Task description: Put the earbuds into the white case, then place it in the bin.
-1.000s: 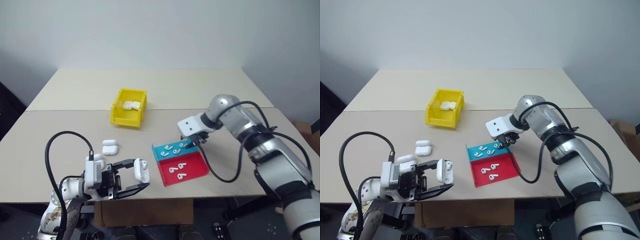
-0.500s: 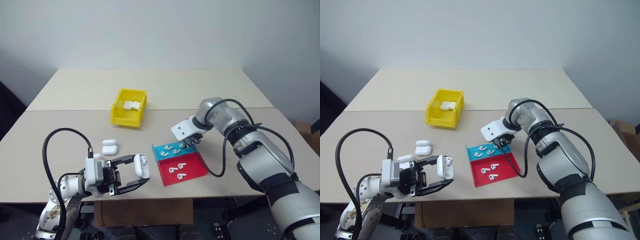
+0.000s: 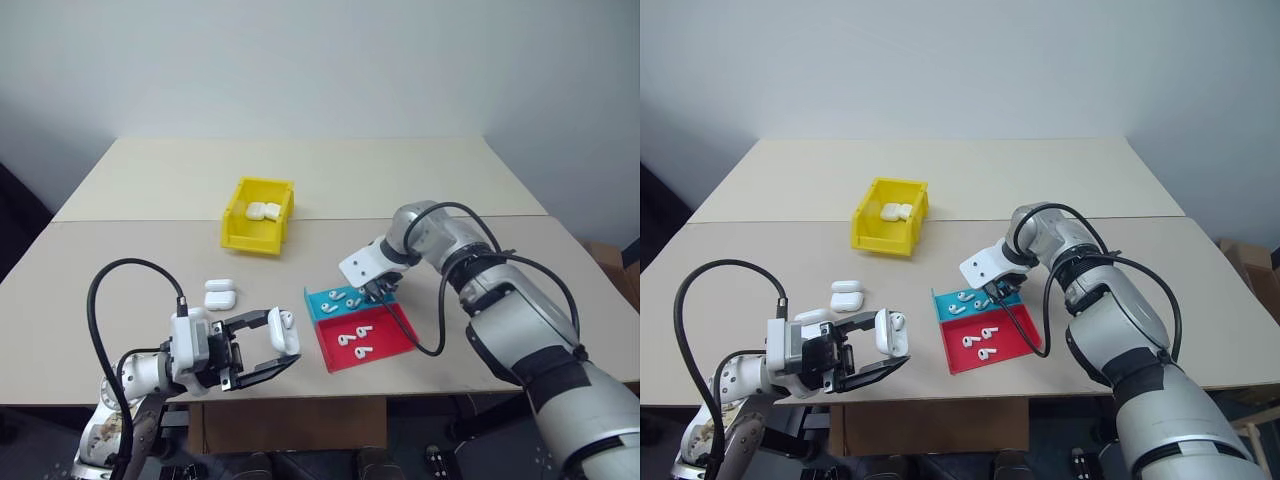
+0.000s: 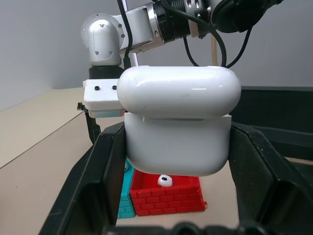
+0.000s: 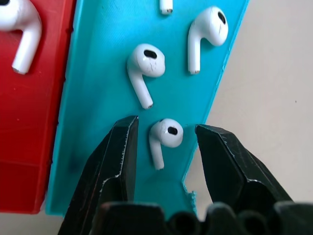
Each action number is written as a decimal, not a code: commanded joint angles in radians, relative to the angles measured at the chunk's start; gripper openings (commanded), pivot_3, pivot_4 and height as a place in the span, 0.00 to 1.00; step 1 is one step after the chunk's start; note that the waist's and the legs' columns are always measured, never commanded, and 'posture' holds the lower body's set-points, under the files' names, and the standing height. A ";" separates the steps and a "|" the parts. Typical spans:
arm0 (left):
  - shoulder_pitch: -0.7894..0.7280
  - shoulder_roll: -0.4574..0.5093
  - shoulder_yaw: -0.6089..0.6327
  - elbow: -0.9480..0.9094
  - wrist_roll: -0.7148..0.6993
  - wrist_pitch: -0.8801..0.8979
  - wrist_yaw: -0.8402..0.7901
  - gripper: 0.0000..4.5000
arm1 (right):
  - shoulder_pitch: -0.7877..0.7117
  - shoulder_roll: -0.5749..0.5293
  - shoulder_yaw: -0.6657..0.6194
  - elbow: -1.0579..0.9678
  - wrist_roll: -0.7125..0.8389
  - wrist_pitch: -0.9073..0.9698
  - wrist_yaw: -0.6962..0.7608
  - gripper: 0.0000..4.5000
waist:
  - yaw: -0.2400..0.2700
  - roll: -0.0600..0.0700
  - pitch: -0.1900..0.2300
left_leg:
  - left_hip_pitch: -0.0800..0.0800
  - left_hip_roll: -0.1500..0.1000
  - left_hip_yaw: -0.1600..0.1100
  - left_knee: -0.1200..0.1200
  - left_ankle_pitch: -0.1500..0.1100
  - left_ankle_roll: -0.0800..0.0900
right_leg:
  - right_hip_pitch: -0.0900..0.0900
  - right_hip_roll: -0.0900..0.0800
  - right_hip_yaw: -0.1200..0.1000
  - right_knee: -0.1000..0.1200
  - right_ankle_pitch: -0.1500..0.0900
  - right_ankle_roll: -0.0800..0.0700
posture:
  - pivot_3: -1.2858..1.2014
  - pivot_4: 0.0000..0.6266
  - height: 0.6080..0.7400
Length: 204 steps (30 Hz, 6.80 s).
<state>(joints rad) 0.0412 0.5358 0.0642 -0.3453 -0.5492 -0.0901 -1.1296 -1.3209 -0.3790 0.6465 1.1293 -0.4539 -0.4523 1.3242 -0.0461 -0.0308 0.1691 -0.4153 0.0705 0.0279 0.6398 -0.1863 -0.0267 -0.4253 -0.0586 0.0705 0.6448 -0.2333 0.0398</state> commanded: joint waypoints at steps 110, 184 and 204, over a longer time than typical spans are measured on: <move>-0.334 -0.112 -0.072 0.061 -0.051 0.117 0.111 0.62 | 0.761 0.027 -0.946 -1.679 1.387 1.037 -0.607 0.14 | 0.017 0.000 0.000 | 0.002 0.000 -0.003 0.001 0.000 0.001 | 0.004 0.001 -0.001 0.002 -0.001 0.002 | 0.52 0.24 1.00; -0.396 -0.186 -0.071 0.119 -0.071 0.191 0.049 0.62 | 1.052 -0.068 -0.628 -1.799 1.264 0.989 -0.670 0.58 | 0.004 0.000 0.000 | 0.000 -0.001 -0.004 0.002 0.000 0.001 | 0.004 0.001 -0.001 -0.001 -0.005 0.008 | 0.52 0.24 1.00; -0.440 -0.237 -0.108 0.235 0.017 0.095 0.044 0.62 | 0.885 -0.239 -0.809 -1.819 1.449 1.071 -0.716 0.38 | 0.004 0.000 0.000 | 0.000 -0.001 -0.004 0.002 0.000 0.001 | 0.004 0.001 -0.001 -0.002 -0.004 0.008 | 0.52 0.24 1.00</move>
<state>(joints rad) -0.3724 0.3051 -0.0407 -0.1043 -0.5399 0.0342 -1.0880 -0.4093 -0.6113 -0.1403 -0.6520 0.9659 0.6045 0.6436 -0.0417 -0.0310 0.1689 -0.4154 0.0697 0.0234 0.6422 -0.1866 -0.0258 -0.4214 -0.0574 0.0698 0.6430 -0.2373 0.0482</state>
